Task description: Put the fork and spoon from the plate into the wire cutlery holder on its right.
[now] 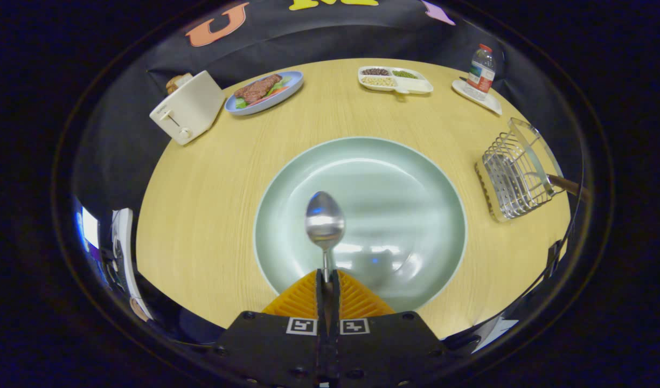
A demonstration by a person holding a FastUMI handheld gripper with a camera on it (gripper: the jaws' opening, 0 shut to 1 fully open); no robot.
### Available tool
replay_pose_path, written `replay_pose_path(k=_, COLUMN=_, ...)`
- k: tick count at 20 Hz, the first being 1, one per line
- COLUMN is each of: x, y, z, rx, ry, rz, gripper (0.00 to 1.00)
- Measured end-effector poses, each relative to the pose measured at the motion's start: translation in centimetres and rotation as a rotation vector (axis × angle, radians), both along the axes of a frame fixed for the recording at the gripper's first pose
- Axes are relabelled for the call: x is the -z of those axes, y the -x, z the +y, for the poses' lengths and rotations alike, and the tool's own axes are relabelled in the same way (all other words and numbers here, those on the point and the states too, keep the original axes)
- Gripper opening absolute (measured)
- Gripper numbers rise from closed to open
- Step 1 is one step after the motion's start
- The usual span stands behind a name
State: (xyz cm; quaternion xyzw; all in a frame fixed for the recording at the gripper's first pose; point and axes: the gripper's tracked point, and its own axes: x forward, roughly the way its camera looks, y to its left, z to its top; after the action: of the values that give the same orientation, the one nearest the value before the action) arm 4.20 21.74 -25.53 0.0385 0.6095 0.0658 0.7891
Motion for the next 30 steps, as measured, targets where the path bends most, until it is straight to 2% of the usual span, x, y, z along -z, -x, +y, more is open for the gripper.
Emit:
replay_pose_path(k=5, x=-0.7, y=0.1, z=-0.7, rx=-0.009, ry=0.004, rz=-0.008, gripper=0.01)
replay_pose_path(k=15, x=-6.7, y=0.5, z=-4.5, rx=-0.007, ry=-0.027, rz=-0.075, gripper=0.01)
replay_pose_path(k=24, x=-13.9, y=-0.4, z=-13.4, rx=0.062, ry=0.0, rz=-0.167, gripper=0.01)
replay_pose_path(k=30, x=-15.7, y=-1.5, z=-19.4, rx=0.104, ry=0.05, rz=-0.171, gripper=0.01)
